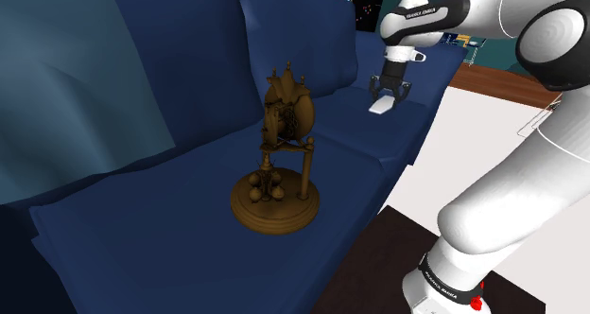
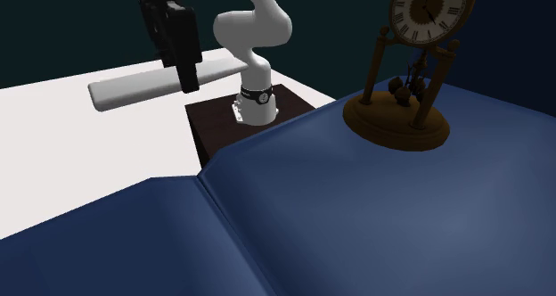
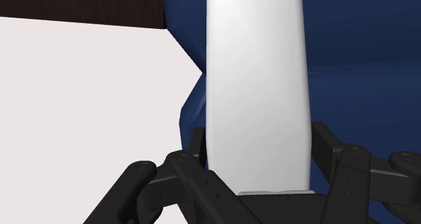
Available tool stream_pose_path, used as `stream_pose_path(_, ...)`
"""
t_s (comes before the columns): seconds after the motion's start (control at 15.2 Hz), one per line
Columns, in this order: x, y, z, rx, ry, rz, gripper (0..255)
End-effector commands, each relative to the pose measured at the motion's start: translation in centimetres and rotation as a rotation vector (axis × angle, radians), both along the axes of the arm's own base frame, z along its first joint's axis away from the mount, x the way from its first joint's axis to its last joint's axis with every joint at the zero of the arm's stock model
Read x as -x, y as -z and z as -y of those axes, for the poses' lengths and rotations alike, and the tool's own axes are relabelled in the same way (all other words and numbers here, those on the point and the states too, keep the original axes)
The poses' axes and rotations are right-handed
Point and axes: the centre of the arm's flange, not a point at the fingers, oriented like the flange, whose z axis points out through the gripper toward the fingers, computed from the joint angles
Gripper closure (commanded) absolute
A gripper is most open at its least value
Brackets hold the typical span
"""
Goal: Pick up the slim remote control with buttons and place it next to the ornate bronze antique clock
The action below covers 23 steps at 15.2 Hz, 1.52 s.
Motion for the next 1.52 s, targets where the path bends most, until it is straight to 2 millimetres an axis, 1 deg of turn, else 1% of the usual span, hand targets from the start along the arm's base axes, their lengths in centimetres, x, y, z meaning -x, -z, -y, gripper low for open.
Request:
stream_pose_path(0.0, 0.0, -1.0, 0.0, 0.000, 0.000, 0.000, 255)
stream_pose_path(1.45, 0.0, -12.6, 0.0, 0.000, 0.000, 0.000, 255)
